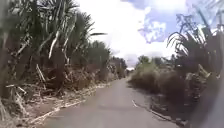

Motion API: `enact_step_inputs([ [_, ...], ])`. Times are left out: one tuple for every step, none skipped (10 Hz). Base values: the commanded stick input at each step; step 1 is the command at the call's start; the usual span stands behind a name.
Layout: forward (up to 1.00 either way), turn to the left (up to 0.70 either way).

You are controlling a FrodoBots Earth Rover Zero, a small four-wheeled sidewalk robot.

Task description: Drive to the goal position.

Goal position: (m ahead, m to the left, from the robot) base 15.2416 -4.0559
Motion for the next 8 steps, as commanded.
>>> enact_step_inputs([
  [0.7,0.0],
  [0.7,0.0],
  [0.7,0.0],
  [0.7,0.14],
  [0.7,0.14],
  [0.7,0.14],
  [0.7,0.0],
  [0.7,0.0],
])
